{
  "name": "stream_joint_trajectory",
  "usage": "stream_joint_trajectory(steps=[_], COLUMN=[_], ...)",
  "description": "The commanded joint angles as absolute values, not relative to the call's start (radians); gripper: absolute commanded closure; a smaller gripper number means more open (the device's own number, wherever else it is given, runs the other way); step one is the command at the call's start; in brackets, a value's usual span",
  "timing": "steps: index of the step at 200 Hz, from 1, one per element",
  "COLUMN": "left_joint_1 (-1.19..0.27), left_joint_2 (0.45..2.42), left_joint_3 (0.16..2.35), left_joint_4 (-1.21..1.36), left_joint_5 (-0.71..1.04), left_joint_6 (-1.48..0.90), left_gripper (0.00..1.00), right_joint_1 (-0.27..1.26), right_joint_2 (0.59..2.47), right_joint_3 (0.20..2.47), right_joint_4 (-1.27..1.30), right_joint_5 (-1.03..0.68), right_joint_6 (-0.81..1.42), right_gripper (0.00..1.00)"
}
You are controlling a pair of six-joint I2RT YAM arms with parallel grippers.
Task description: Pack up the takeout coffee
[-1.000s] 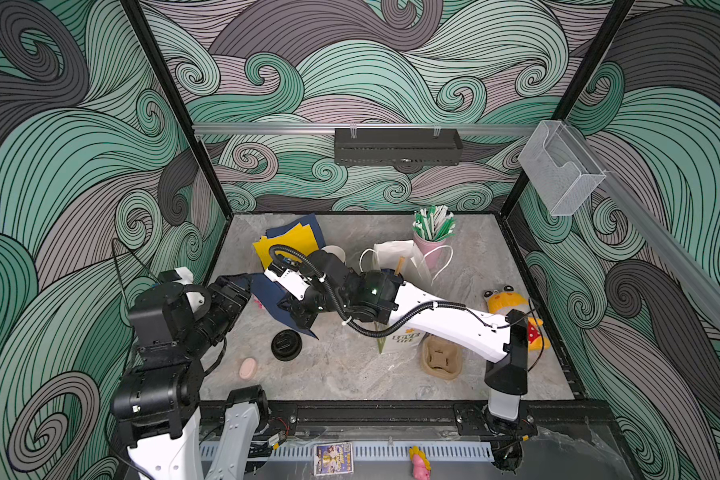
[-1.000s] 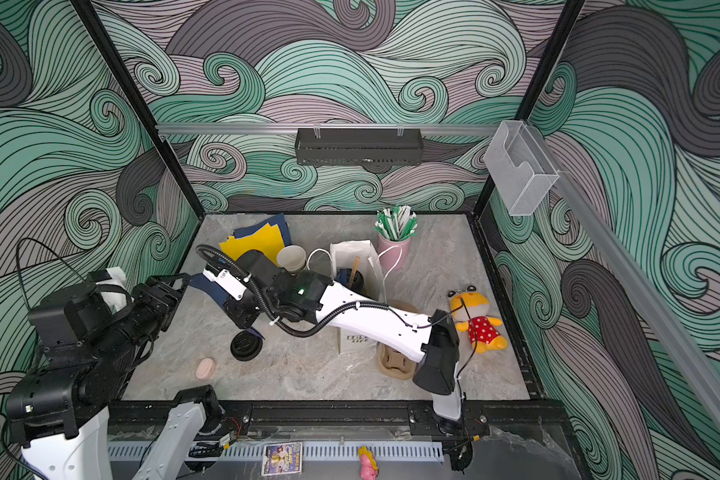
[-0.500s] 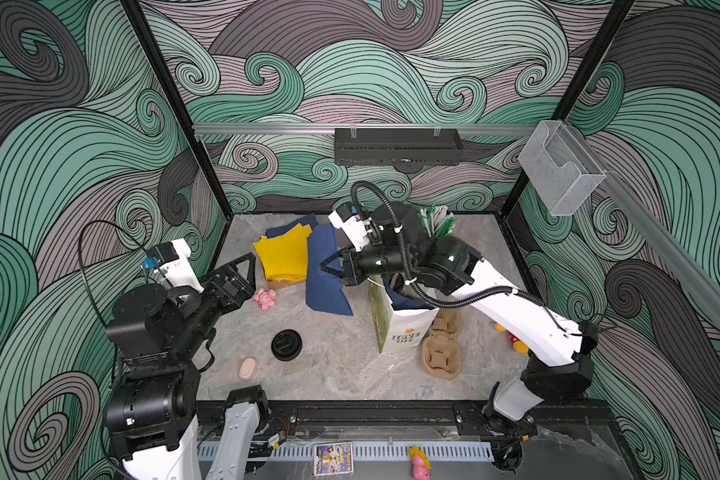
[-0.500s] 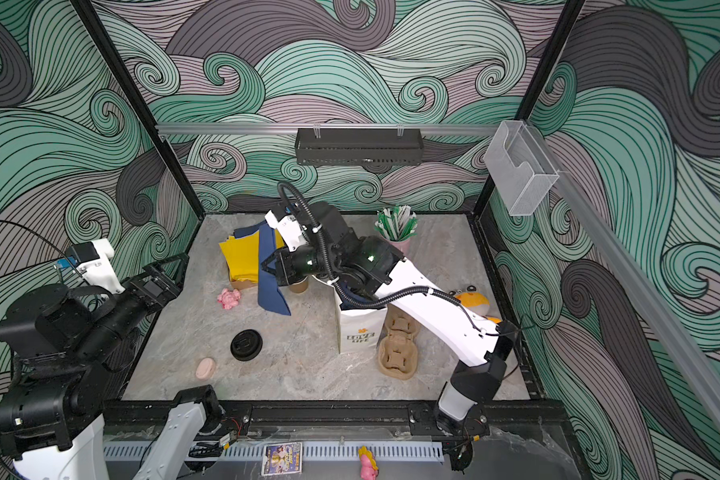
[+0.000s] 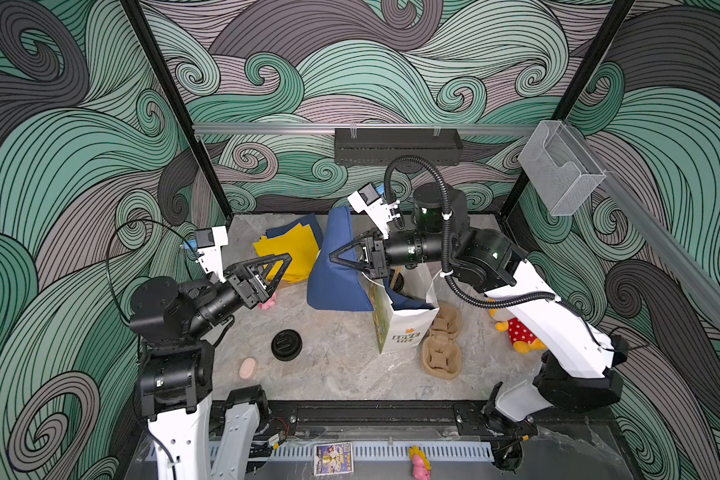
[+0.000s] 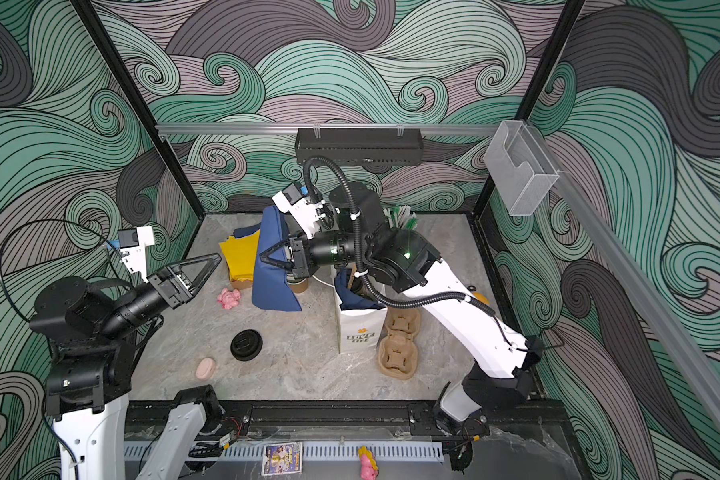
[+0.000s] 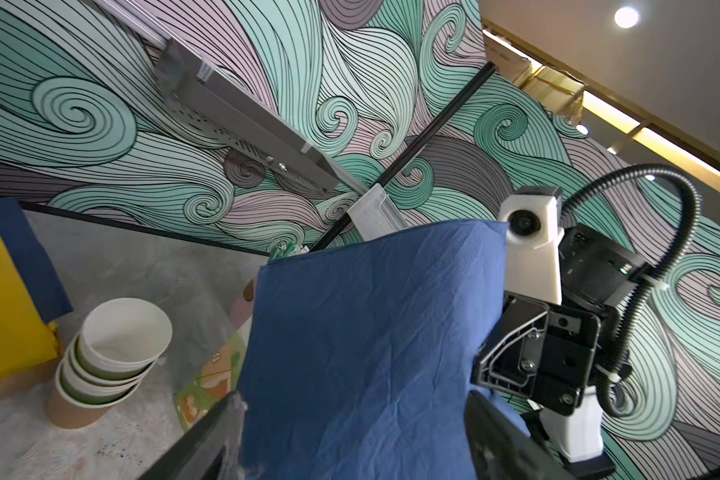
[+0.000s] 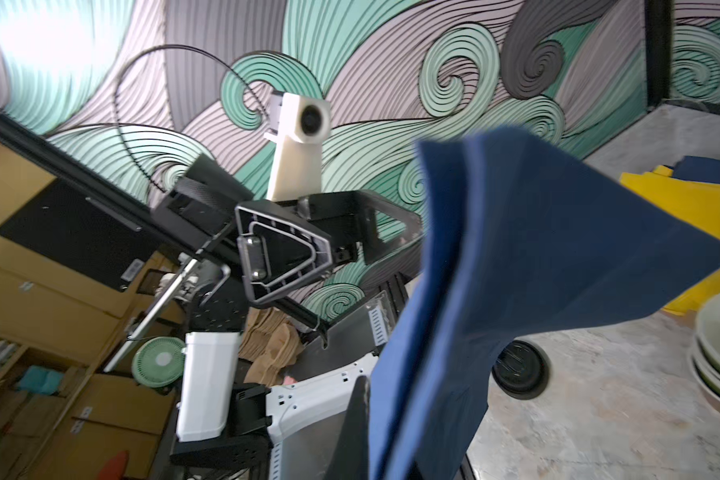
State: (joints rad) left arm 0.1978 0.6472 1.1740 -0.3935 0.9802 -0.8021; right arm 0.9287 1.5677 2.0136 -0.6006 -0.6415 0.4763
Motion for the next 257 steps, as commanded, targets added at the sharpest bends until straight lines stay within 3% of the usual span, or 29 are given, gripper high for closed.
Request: stream_joint_trajectory(steps=[1,54,90,123,168,192,201,222,229,257], left_joint_1=[0.181,0.122,0.097,0.095,0.095,0.095,0.095,0.094,0.095,0.095], left_joint_2=[0.637,0.627,0.621,0.621,0.624,0.614,0.606,0.596,0.600,0.620], left_joint_3=[1.186,1.145,1.143,1.166,1.185,1.197,1.197,1.209,1.225,1.228], left_joint_4=[-0.265,-0.195,-0.213,-0.289,-0.350,-0.388,-0.391,-0.422,-0.476,-0.620], left_joint_5=[1.097,1.123,1.121,1.101,1.071,1.043,1.022,0.958,0.913,0.751], left_joint_6=[-0.866,-0.935,-0.923,-0.868,-0.820,-0.800,-0.805,-0.809,-0.801,-0.900], left_gripper=[0.12,0.08,0.15,0.43,0.72,1.00,1.00,1.00,1.00,1.00], right_joint_1=[0.929,0.934,0.937,0.946,0.963,0.963,0.963,0.962,0.959,0.943], right_joint_2=[1.612,1.736,1.779,1.804,1.813,1.816,1.814,1.787,1.764,1.601], right_joint_3=[2.035,2.137,2.143,2.143,2.125,2.132,2.148,2.214,2.217,2.107], right_joint_4=[-0.414,-0.258,-0.198,-0.187,-0.210,-0.283,-0.344,-0.606,-0.671,-0.774], right_joint_5=[-0.807,-0.846,-0.817,-0.820,-0.803,-0.754,-0.723,-0.555,-0.488,-0.194], right_joint_6=[0.584,0.692,0.738,0.758,0.734,0.687,0.648,0.480,0.421,0.177], right_gripper=[1.00,1.00,1.00,1.00,1.00,1.00,1.00,0.60,0.51,0.37])
